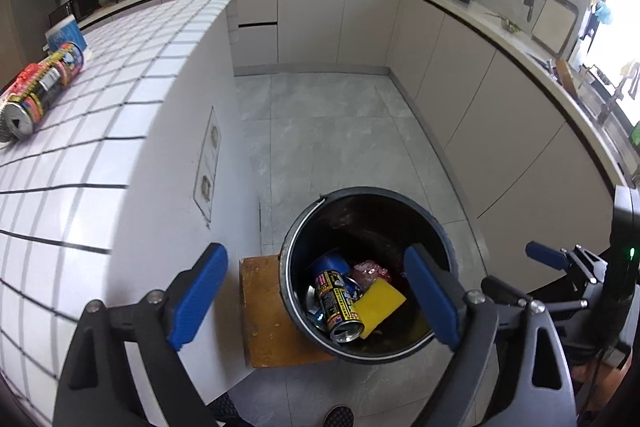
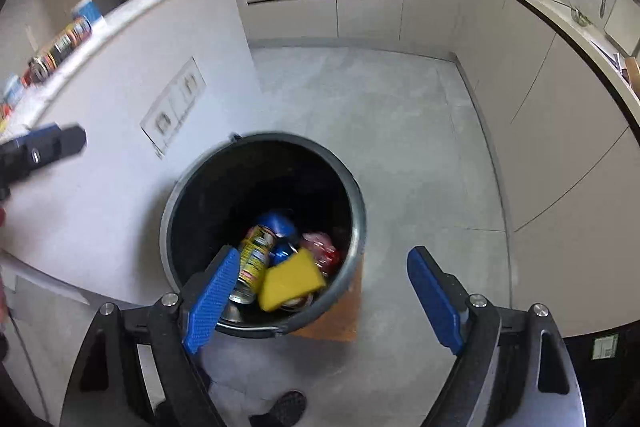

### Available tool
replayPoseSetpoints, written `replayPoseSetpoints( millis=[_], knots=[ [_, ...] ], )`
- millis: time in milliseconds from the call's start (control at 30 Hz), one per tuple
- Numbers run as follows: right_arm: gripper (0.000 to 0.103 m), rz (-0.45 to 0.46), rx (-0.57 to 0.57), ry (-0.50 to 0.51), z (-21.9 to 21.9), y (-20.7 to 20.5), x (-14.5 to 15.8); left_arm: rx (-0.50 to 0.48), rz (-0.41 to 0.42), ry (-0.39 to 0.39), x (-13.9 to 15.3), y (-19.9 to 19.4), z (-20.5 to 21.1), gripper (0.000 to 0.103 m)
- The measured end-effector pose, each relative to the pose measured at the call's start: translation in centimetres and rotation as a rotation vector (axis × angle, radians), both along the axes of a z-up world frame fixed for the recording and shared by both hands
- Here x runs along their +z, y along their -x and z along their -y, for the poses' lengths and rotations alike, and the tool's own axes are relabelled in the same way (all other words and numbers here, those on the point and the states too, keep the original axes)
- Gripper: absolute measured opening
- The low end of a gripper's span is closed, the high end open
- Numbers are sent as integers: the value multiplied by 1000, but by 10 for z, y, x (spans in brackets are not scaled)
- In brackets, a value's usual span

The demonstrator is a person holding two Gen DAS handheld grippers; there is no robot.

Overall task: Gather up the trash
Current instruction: 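Move both tools back over the island toward the remaining trash, then grasp the printed milk carton with the left tool while the right tool grasps the second can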

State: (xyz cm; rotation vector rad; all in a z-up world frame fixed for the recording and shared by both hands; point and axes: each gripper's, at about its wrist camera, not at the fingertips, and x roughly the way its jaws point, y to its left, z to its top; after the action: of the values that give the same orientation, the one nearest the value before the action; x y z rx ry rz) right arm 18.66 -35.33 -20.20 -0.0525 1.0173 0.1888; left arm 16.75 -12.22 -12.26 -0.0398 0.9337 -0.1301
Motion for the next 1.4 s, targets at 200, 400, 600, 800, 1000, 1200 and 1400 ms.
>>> replayPoseSetpoints(
  millis=[200, 400, 600, 800, 1000, 1200, 1400],
  knots=[
    [92, 41, -22, -13, -15, 3, 32, 36, 53, -3, 25, 11, -31, 91],
    [92, 60, -3, -73, -47, -2, 57, 108, 82, 17, 37, 14, -83, 91],
    [92, 95, 67, -66, -105, -9, 74, 175, 94, 25, 44, 21, -136, 91],
    [91, 120, 115, -56, -161, -15, 95, 233, 115, 41, 52, 25, -195, 91],
    [91, 171, 119, -57, -210, -25, 117, 284, 121, 53, 52, 20, -263, 88],
    [90, 183, 137, -64, -270, -41, 129, 303, 121, 55, 50, 16, -315, 85],
    [83, 178, 151, -81, -333, -58, 132, 301, 109, 62, 46, -1, -368, 79]
  ],
)
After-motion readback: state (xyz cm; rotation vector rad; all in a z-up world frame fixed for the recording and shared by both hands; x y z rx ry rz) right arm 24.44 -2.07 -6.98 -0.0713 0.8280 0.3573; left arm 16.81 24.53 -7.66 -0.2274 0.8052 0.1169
